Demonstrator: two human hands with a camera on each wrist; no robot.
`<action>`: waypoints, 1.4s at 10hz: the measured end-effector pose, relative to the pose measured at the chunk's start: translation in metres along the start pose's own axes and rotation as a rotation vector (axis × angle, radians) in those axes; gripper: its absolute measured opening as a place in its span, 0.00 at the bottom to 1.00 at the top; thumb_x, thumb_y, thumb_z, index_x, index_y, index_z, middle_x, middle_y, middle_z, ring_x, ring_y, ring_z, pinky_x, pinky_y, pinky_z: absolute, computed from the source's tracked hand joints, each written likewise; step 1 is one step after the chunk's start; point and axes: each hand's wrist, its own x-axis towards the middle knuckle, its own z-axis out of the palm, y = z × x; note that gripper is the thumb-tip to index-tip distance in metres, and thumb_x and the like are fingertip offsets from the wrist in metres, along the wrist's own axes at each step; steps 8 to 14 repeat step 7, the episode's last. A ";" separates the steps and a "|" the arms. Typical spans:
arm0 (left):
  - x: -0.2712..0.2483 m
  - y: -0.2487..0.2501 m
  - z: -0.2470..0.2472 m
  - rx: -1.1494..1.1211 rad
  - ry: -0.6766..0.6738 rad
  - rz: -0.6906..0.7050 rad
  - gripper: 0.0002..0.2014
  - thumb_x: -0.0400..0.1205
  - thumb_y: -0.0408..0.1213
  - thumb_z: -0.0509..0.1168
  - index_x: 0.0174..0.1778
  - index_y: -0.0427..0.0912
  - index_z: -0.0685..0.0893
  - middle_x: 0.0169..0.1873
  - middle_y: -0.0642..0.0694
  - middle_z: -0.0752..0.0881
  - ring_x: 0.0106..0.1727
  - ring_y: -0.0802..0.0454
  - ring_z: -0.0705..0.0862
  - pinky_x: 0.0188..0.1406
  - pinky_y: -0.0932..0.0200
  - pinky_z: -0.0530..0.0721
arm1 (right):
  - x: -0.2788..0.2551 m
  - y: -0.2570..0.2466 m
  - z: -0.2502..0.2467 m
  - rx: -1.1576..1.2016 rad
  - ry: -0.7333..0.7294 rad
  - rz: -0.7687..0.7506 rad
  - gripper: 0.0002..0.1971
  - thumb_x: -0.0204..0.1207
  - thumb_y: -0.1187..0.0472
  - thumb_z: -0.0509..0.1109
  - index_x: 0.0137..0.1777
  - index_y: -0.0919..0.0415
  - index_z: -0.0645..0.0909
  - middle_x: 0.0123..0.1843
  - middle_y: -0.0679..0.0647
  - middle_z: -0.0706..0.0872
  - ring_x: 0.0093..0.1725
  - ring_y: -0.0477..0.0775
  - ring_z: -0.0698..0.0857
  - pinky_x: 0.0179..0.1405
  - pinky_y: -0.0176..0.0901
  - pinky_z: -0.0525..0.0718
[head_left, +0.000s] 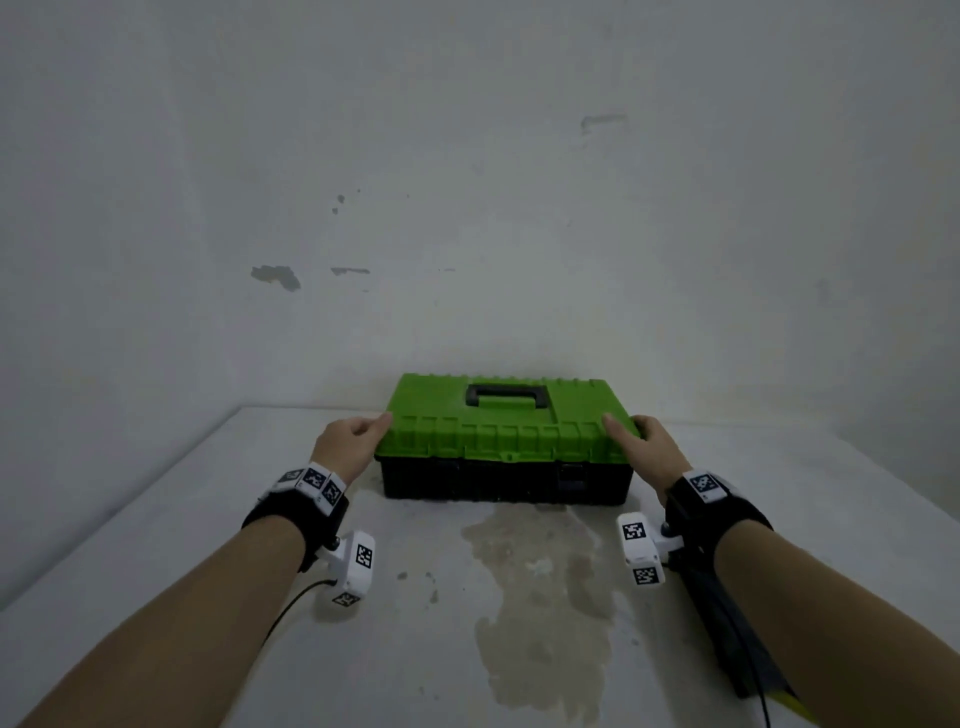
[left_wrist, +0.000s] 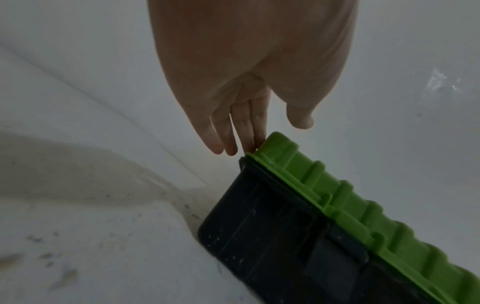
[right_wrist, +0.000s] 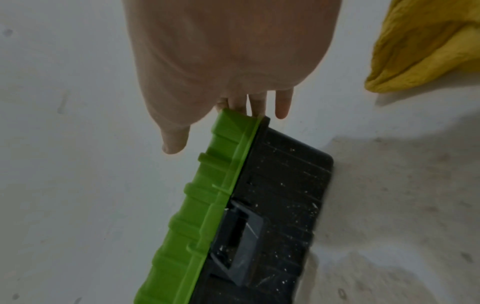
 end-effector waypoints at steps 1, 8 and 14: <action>-0.001 -0.007 0.004 0.011 0.019 0.001 0.20 0.82 0.51 0.71 0.60 0.37 0.91 0.56 0.41 0.91 0.58 0.44 0.88 0.63 0.52 0.82 | 0.000 0.009 0.004 -0.078 0.045 -0.007 0.36 0.73 0.35 0.71 0.71 0.62 0.72 0.64 0.59 0.83 0.59 0.59 0.84 0.62 0.61 0.83; -0.017 0.001 0.009 0.079 0.062 -0.015 0.19 0.89 0.47 0.61 0.65 0.37 0.87 0.65 0.36 0.87 0.65 0.38 0.84 0.64 0.51 0.78 | -0.008 -0.002 0.007 -0.213 0.046 0.011 0.34 0.77 0.37 0.68 0.73 0.62 0.71 0.65 0.61 0.84 0.60 0.63 0.84 0.58 0.52 0.83; -0.017 0.001 0.009 0.079 0.062 -0.015 0.19 0.89 0.47 0.61 0.65 0.37 0.87 0.65 0.36 0.87 0.65 0.38 0.84 0.64 0.51 0.78 | -0.008 -0.002 0.007 -0.213 0.046 0.011 0.34 0.77 0.37 0.68 0.73 0.62 0.71 0.65 0.61 0.84 0.60 0.63 0.84 0.58 0.52 0.83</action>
